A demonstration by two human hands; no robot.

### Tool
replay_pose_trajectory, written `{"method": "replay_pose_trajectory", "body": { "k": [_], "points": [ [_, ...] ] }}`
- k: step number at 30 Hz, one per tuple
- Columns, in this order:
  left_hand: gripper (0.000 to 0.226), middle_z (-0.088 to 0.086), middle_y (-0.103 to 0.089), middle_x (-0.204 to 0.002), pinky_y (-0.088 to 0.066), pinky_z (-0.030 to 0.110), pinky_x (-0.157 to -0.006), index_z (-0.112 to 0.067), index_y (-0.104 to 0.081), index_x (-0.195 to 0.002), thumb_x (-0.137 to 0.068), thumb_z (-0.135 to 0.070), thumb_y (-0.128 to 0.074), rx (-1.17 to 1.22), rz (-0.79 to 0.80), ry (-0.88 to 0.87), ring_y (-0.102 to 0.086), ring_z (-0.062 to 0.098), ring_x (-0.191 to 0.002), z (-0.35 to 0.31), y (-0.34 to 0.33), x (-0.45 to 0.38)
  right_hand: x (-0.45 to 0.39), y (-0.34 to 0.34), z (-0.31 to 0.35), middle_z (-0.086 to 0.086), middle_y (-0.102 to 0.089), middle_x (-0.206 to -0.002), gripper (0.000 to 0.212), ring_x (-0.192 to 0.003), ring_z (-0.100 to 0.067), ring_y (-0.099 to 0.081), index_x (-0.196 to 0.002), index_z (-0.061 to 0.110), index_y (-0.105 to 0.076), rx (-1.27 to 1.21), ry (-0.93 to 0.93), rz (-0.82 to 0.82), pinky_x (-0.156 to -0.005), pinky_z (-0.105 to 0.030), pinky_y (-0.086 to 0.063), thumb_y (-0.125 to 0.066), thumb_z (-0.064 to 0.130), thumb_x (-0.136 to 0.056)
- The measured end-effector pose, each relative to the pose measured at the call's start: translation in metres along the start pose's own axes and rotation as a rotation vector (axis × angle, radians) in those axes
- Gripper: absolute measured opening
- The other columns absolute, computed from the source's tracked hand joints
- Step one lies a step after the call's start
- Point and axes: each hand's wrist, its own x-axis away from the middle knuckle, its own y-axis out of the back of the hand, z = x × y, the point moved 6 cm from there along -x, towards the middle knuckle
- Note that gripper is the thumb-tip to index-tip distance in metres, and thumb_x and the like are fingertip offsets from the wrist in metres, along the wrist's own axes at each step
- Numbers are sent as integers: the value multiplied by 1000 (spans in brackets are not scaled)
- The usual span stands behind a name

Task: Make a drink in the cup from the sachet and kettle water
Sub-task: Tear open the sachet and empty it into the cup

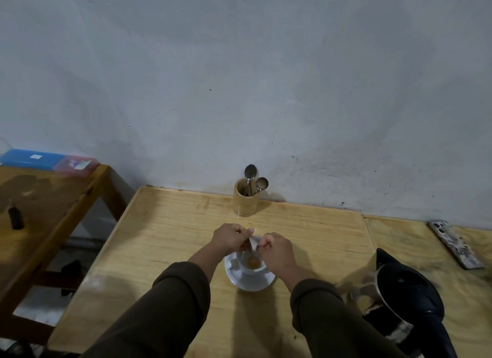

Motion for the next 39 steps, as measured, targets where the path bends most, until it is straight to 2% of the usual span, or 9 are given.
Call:
{"method": "replay_pose_trajectory", "body": {
  "k": [11, 14, 20, 22, 25, 28, 30, 34, 39],
  "points": [
    [28, 7, -69, -73, -55, 40, -96, -18, -65, -58, -80, -34, -71, -53, 15, 14, -69, 24, -86, -7, 4, 2, 0, 4, 8, 6, -45, -67, 40, -76, -17, -46, -53, 27, -45, 18, 32, 11, -59, -21, -31, -57, 1, -82],
    [24, 7, -66, -70, -57, 37, -93, -15, -63, -56, -77, -19, -75, -47, 11, 50, -65, 22, -82, -3, 8, 1, 1, -1, 6, -3, -54, -86, 14, -81, -15, -49, -85, 11, -72, 67, 70, 54, -72, -22, -36, -58, 7, -86],
    [23, 9, -60, -69, -55, 15, -58, -7, -61, -60, -77, 7, -69, 120, 99, 88, -60, 15, -66, 8, 7, 5, 5, 6, 2, 0, -49, -103, 30, -91, -15, -52, -110, 20, -66, 24, 54, 7, -76, -21, -39, -59, 7, -84],
    [23, 9, -60, -72, -55, 14, -56, -6, -59, -64, -78, 10, -67, 216, 106, 89, -60, 15, -70, 12, 9, 5, 7, 15, 3, 4, -43, -102, 43, -89, -11, -47, -118, 26, -57, -53, 39, -71, -72, -19, -38, -64, 9, -80],
    [21, 8, -60, -77, -55, 17, -64, -8, -58, -71, -79, 10, -66, 351, 76, 57, -59, 15, -73, 15, 16, 5, 8, 22, 5, 1, -50, -95, 33, -84, -15, -53, -110, 25, -52, -273, -44, -174, -63, -17, -43, -60, 6, -84],
    [19, 7, -61, -77, -54, 19, -69, -8, -60, -74, -82, 8, -64, 434, 11, 9, -60, 15, -73, 16, 27, 8, 9, 9, 17, -5, -65, -90, 19, -84, -24, -68, -99, 25, -47, -491, -146, -132, -77, -39, -58, -62, 23, -88],
    [18, 7, -62, -77, -56, 13, -62, -8, -61, -74, -82, 8, -64, 478, -38, -21, -60, 14, -72, 20, 35, 10, 10, -6, 30, -8, -68, -88, 25, -82, -26, -70, -96, 23, -47, -486, -160, -81, -80, -41, -58, -68, 26, -83],
    [13, 5, -67, -78, -54, 19, -70, -14, -68, -74, -79, -3, -71, 351, -163, -53, -63, 18, -78, 40, 57, 15, 10, -36, 54, -2, -61, -78, 16, -82, -26, -67, -87, 16, -48, -380, -155, -13, -69, -30, -49, -62, 8, -85],
    [13, 3, -73, -81, -44, 19, -76, -9, -76, -91, -82, -14, -68, 10, -269, -38, -66, 16, -83, 72, 78, 22, 11, -83, 72, -12, -64, -96, 13, -96, -30, -62, -100, 10, -61, -139, -126, 137, -76, -29, -43, -55, 10, -89]
  ]
}}
